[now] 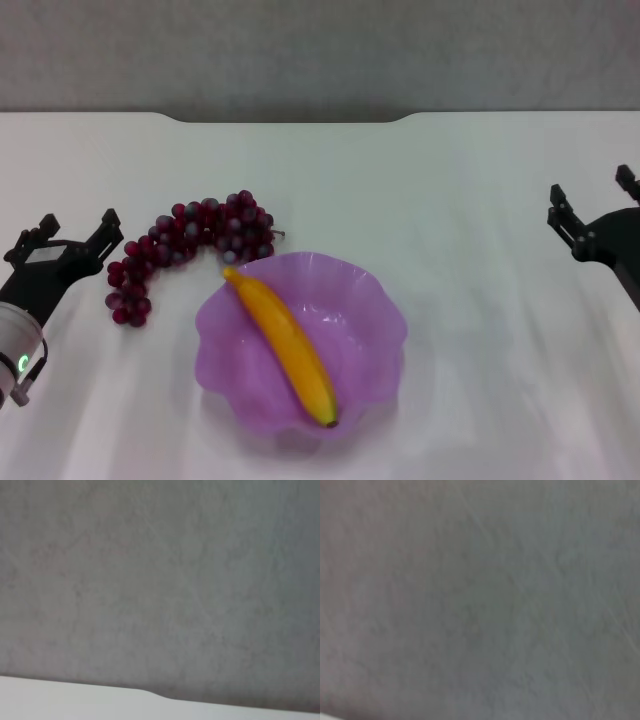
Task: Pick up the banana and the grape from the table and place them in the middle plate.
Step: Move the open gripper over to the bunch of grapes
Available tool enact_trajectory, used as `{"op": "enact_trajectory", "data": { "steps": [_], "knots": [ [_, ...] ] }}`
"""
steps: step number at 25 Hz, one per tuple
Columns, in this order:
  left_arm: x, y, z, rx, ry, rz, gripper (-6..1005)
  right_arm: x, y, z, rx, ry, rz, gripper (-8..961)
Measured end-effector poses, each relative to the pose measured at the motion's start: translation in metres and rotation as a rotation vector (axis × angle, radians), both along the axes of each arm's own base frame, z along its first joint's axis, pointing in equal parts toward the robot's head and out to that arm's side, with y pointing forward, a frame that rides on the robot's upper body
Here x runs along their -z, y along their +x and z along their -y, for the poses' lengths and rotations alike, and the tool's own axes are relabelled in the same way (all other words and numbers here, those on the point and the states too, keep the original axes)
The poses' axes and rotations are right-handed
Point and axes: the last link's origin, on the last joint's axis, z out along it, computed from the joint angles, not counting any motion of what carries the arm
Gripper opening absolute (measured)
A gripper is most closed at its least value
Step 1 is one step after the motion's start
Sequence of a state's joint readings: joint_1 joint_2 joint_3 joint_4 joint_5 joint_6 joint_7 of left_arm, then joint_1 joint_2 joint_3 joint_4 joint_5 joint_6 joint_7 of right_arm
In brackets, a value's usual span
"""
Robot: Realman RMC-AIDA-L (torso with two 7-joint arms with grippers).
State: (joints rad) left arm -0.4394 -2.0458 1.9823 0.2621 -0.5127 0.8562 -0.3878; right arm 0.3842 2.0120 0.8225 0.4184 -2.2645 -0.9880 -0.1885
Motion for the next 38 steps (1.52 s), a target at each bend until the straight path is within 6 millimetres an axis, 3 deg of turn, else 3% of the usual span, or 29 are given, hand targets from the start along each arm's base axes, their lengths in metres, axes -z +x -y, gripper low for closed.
{"op": "enact_trajectory", "data": {
  "steps": [5, 12, 22, 26, 31, 38],
  "knots": [
    [0.001, 0.013, -0.007, 0.045, -0.013, 0.019, 875, 0.002, -0.001, 0.010, -0.071, -0.015, 0.010, 824],
    [0.009, 0.051, -0.027, 0.178, -0.187, 0.026, 875, 0.012, -0.003, 0.013, -0.086, -0.067, 0.032, 823],
    [0.002, 0.090, -0.060, 0.188, -0.365, -0.166, 875, 0.023, -0.005, 0.013, -0.085, -0.129, 0.053, 823],
    [0.003, 0.094, -0.078, 0.112, -0.375, -0.255, 876, 0.024, -0.006, 0.013, -0.089, -0.133, 0.052, 823],
    [0.008, 0.086, -0.095, -0.033, -0.361, -0.354, 875, 0.024, -0.006, 0.013, -0.088, -0.134, 0.052, 823],
    [0.011, 0.072, -0.101, -0.181, -0.336, -0.413, 874, 0.026, -0.004, 0.014, -0.079, -0.146, 0.056, 823]
  ]
}}
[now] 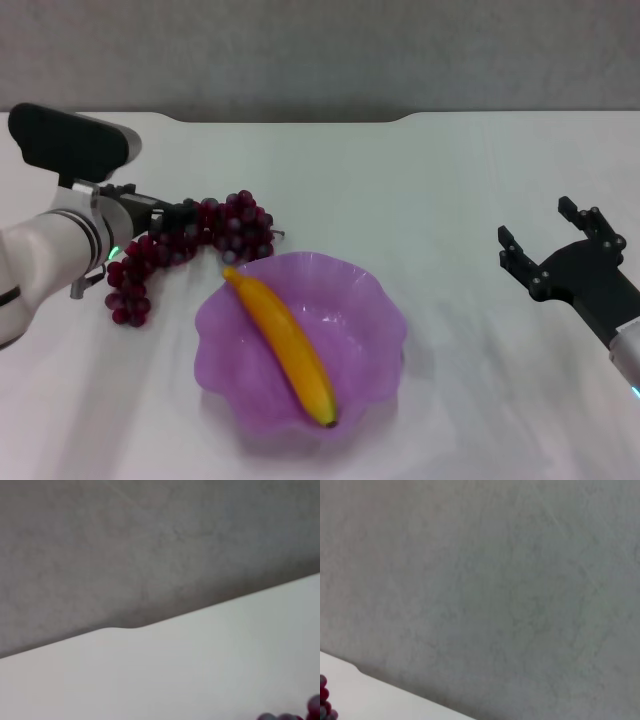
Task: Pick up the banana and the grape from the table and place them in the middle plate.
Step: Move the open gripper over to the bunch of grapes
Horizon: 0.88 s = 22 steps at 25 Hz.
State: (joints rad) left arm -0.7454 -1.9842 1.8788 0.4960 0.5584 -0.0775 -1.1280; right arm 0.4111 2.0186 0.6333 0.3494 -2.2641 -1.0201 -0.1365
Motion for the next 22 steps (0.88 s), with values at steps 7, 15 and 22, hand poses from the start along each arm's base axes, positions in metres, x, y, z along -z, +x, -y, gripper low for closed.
{"op": "enact_trajectory", "data": {
  "steps": [7, 15, 22],
  "knots": [
    [-0.025, 0.010, 0.011, 0.114, 0.109, 0.228, 876, 0.000, 0.000, -0.003, 0.008, -0.005, -0.004, 823],
    [-0.063, 0.015, 0.048, 0.226, 0.196, 0.467, 875, -0.001, 0.005, -0.002, 0.023, -0.010, 0.010, 823],
    [-0.088, 0.019, 0.071, 0.372, 0.263, 0.574, 875, -0.001, 0.006, -0.004, 0.030, -0.012, 0.005, 822]
  ]
}}
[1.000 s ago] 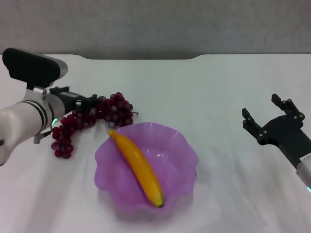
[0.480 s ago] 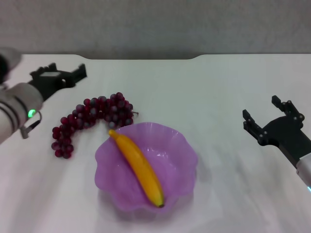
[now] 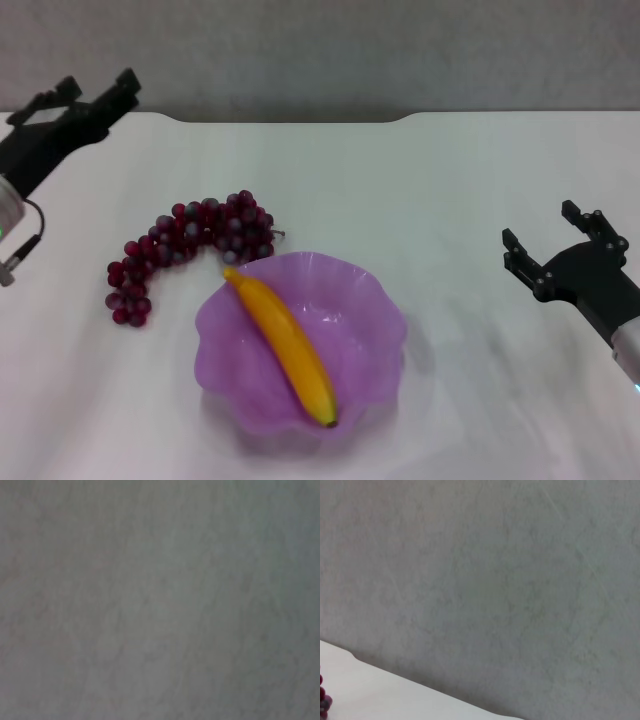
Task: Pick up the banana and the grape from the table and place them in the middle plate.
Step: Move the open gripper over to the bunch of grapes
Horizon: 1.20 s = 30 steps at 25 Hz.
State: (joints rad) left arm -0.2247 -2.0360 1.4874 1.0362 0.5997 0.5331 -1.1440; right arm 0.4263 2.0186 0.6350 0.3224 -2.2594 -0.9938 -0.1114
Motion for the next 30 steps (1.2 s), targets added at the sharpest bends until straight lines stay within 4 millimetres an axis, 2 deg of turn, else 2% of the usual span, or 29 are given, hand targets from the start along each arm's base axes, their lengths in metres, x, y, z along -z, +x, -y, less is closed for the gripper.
{"op": "enact_trajectory", "data": {
  "steps": [5, 8, 11, 15, 19, 20, 25, 30],
  "knots": [
    [-0.010, -0.006, 0.008, 0.107, 0.012, -0.053, 874, 0.000, 0.000, 0.000, 0.001, 0.002, 0.000, 822],
    [-0.013, -0.012, 0.006, 0.119, 0.022, -0.169, 875, 0.000, -0.001, -0.002, 0.000, 0.001, 0.000, 822],
    [-0.008, -0.025, 0.000, 0.049, 0.022, -0.337, 875, 0.001, -0.001, -0.003, 0.005, -0.009, 0.006, 822],
    [0.000, -0.032, -0.008, -0.100, -0.028, -0.436, 876, 0.002, 0.001, -0.004, 0.018, -0.016, 0.011, 822],
    [-0.002, -0.032, -0.010, -0.141, -0.070, -0.413, 875, 0.002, 0.002, -0.004, 0.022, -0.015, 0.012, 822],
    [-0.011, -0.033, -0.012, -0.169, -0.154, -0.313, 875, 0.002, 0.002, -0.004, 0.021, -0.015, 0.013, 822],
    [-0.018, -0.026, -0.014, -0.190, -0.294, -0.166, 875, 0.002, 0.001, -0.004, 0.021, -0.016, 0.014, 822],
    [-0.022, -0.026, -0.012, -0.239, -0.402, -0.239, 875, 0.002, 0.001, -0.004, 0.020, -0.017, 0.013, 822]
  ]
}}
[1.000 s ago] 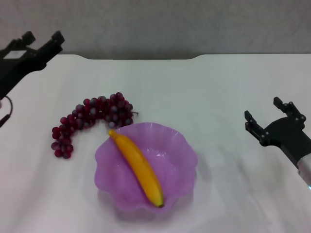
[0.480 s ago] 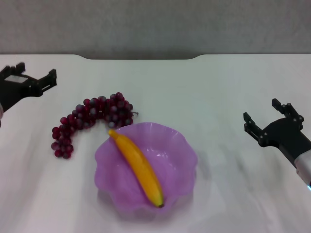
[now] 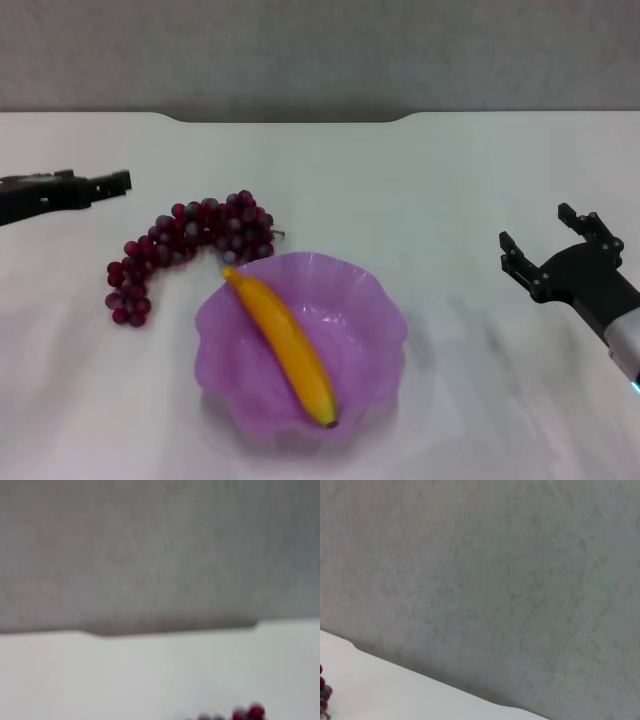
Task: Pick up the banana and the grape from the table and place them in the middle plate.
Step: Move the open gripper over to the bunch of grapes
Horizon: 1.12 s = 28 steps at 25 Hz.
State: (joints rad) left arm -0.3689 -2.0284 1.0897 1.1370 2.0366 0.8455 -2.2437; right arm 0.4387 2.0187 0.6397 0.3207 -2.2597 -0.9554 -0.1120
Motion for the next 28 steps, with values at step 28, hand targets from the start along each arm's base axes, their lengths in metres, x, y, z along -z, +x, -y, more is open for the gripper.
{"op": "enact_trajectory", "data": {
  "steps": [28],
  "knots": [
    [0.073, 0.011, -0.026, -0.056, -0.132, -0.370, 869, 0.000, -0.003, -0.002, -0.008, 0.000, -0.003, 821]
  ]
}}
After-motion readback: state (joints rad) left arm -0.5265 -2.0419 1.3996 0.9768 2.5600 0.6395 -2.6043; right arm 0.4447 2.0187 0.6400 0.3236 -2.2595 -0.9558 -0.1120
